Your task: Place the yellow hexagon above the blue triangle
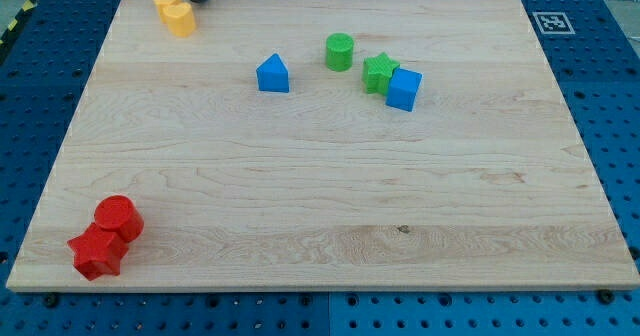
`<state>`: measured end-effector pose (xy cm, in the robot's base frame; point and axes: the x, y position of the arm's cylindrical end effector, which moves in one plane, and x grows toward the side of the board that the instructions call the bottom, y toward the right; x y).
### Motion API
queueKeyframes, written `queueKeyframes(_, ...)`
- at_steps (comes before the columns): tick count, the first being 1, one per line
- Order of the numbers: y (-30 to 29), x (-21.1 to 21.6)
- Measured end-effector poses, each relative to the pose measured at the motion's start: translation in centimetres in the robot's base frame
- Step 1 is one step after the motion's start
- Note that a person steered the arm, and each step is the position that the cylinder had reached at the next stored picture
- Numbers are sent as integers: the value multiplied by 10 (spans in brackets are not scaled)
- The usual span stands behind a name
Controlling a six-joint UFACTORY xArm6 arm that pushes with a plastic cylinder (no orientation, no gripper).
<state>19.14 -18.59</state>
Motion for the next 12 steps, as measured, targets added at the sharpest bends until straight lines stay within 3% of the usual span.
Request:
queueKeyframes(5,-86,1)
queueKeyframes(7,-71,39)
queueKeyframes(12,-12,77)
